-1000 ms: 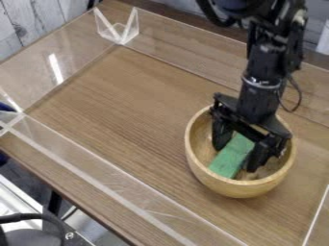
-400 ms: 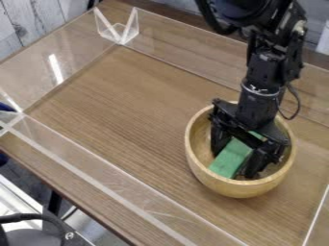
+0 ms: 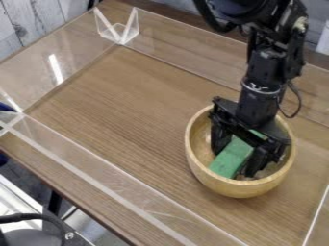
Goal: Remove the green block from inside the brown bowl and put it on the table
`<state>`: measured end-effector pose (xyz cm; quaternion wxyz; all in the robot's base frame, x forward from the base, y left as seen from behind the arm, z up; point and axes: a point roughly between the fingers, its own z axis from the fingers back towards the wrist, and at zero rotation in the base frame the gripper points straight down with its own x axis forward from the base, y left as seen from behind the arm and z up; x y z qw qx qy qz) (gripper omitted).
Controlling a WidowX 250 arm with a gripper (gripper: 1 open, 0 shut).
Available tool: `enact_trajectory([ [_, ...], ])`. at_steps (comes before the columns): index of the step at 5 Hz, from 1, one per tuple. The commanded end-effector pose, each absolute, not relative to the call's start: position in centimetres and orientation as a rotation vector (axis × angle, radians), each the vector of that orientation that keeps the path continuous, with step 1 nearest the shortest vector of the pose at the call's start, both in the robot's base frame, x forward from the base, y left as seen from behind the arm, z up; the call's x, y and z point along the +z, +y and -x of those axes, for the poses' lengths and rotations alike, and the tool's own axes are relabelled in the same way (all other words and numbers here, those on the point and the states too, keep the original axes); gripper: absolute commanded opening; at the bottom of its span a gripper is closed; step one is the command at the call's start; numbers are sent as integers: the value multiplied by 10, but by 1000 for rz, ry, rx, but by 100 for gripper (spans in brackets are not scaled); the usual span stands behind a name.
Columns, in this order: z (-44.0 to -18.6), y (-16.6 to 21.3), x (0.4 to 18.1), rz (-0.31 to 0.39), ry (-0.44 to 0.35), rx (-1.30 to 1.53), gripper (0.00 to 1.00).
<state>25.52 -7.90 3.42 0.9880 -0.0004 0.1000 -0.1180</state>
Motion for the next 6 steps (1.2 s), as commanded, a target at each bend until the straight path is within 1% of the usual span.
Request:
enact_trajectory([
  [1, -261, -83, 58, 11, 112, -251, 100],
  [5, -258, -84, 54, 18, 101, -261, 100],
  [6, -260, -82, 51, 17, 105, -255, 0],
])
